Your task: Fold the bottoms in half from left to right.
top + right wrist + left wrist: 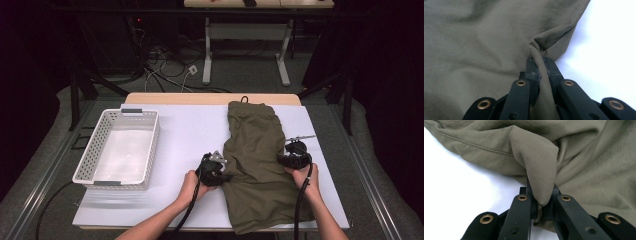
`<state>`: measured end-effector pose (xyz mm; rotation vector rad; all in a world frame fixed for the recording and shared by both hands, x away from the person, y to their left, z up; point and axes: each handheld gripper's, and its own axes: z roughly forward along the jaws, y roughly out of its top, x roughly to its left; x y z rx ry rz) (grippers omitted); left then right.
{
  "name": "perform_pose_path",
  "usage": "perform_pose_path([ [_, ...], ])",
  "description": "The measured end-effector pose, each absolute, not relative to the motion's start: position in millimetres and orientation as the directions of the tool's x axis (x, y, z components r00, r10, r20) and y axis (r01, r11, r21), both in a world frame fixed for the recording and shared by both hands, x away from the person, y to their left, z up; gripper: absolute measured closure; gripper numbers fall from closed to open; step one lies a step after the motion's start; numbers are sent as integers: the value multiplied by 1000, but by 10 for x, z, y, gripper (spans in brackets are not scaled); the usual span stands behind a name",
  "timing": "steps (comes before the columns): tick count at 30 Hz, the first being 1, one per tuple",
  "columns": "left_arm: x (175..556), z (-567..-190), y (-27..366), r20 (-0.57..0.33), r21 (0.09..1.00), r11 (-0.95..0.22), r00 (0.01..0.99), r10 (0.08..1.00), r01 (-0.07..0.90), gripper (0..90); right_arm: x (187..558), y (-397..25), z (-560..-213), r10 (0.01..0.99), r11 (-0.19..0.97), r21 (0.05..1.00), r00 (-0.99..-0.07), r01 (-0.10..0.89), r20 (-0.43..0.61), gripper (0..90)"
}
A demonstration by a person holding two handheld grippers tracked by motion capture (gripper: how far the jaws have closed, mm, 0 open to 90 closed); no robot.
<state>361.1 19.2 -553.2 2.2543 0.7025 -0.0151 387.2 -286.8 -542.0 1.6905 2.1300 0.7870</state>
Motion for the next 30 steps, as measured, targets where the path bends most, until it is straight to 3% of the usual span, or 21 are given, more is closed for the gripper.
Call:
perform_pose_path([
  [12, 3711, -5470, 503, -246, 644, -574, 848, 470, 505, 865, 3819, -2688, -5403, 960, 142, 577, -255, 804, 119, 833],
  [20, 3669, -5505, 435, -216, 633, -605, 861, 461, 483, 860, 3822, -2846, -5345, 970, 200, 564, -243, 801, 1, 786],
  [22, 3669, -5504, 443, -221, 633, -602, 859, 462, 487, 832, 3831, -2861, -5348, 966, 226, 560, -258, 797, -22, 702],
  [23, 3655, -5499, 451, -228, 636, -592, 853, 469, 495, 781, 3830, -2864, -5342, 966, 228, 567, -255, 792, -32, 658],
  [24, 3655, -5499, 451, -228, 636, -592, 853, 469, 495, 672, 3830, -2864, -5342, 966, 228, 567, -255, 792, -32, 658],
  [25, 3641, -5492, 451, -231, 630, -589, 847, 479, 506, 560, 3837, -2894, -5330, 960, 239, 586, -280, 774, -22, 540],
  [26, 3631, -5483, 454, -229, 628, -590, 844, 484, 508, 560, 3837, -2894, -5330, 960, 239, 586, -280, 774, -22, 540],
  [27, 3588, -5462, 459, -236, 629, -581, 839, 490, 516, 416, 3852, -2906, -5334, 958, 244, 591, -287, 769, -21, 430],
  [28, 3588, -5462, 459, -236, 629, -581, 839, 490, 516, 371, 3852, -2906, -5334, 958, 244, 591, -287, 769, -21, 430],
  [29, 3562, -5446, 463, -243, 631, -580, 841, 484, 516, 371, 3861, -2911, -5339, 953, 250, 594, -303, 764, -12, 380],
  [30, 3529, -5430, 458, -236, 632, -580, 840, 487, 514, 310, 3874, -2911, -5345, 952, 254, 587, -304, 768, -14, 344],
])
